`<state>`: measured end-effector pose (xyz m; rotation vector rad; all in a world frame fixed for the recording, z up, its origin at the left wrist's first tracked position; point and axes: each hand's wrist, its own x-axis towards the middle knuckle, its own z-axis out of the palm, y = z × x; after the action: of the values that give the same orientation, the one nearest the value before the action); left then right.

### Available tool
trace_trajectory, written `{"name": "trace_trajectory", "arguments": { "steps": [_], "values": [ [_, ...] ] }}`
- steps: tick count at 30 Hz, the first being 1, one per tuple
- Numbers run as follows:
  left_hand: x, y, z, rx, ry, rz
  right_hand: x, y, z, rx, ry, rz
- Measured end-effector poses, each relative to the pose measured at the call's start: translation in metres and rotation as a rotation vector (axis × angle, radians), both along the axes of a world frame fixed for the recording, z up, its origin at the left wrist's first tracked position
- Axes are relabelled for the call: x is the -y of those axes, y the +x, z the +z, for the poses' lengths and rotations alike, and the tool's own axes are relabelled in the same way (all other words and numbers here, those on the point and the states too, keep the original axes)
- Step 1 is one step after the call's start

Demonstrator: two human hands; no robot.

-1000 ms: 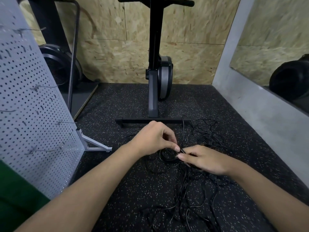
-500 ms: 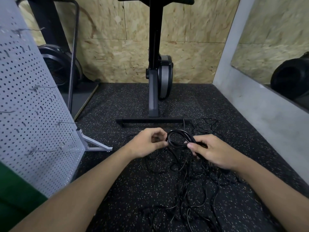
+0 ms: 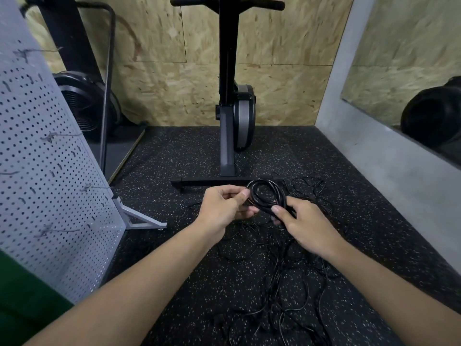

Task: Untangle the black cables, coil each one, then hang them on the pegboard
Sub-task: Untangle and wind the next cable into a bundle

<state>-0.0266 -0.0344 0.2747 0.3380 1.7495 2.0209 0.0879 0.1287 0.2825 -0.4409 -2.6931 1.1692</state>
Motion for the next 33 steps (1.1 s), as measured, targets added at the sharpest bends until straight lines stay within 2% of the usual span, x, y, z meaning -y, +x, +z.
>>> {"name": "trace_trajectory", "arguments": {
  "steps": [3, 6, 9, 11, 13, 16, 18, 20, 23, 27, 28, 29, 31, 33],
  "values": [
    [0.001, -0.002, -0.003, -0.041, -0.043, 0.009, 0.003, -0.001, -0.002, 0.133, -0.115, 0.093],
    [-0.001, -0.001, -0.005, -0.002, -0.031, 0.01, 0.001, 0.0, -0.003, 0.196, -0.089, 0.11],
    [-0.004, 0.003, -0.004, 0.004, 0.035, -0.024, -0.003, 0.0, -0.001, 0.138, -0.003, 0.06],
    [-0.006, 0.004, -0.004, 0.065, 0.091, -0.051, -0.005, 0.0, 0.0, 0.063, -0.097, 0.005],
    [-0.007, 0.004, -0.009, 0.093, 0.019, -0.138, -0.006, -0.001, 0.001, -0.016, -0.286, -0.031],
    [-0.004, 0.013, -0.03, -0.204, -0.328, -0.507, -0.002, -0.001, 0.006, -0.12, -0.621, -0.033],
    [-0.004, 0.021, -0.045, -0.323, -0.439, -0.685, 0.0, 0.0, 0.01, -0.162, -0.777, -0.024],
    [-0.005, 0.026, -0.052, -0.425, -0.454, -0.7, -0.001, 0.001, 0.013, -0.181, -0.869, -0.033],
    [-0.007, 0.019, -0.058, -0.672, -0.49, -0.623, -0.003, 0.003, 0.015, -0.197, -0.98, -0.033],
    [-0.001, 0.013, -0.065, -0.731, -0.698, -0.732, -0.007, 0.006, 0.029, -0.251, -1.051, -0.002],
    [0.003, 0.011, -0.066, -0.704, -0.752, -0.75, -0.01, 0.007, 0.033, -0.277, -1.02, -0.036],
    [0.006, 0.009, -0.065, -0.679, -0.77, -0.741, -0.014, 0.008, 0.035, -0.288, -0.907, -0.094],
    [0.013, 0.004, -0.057, -0.675, -0.733, -0.661, -0.027, 0.012, 0.031, -0.216, -0.402, -0.228],
    [0.014, 0.003, -0.04, -0.767, -0.671, -0.517, -0.037, 0.014, 0.02, -0.025, 0.04, -0.214]
  ]
}}
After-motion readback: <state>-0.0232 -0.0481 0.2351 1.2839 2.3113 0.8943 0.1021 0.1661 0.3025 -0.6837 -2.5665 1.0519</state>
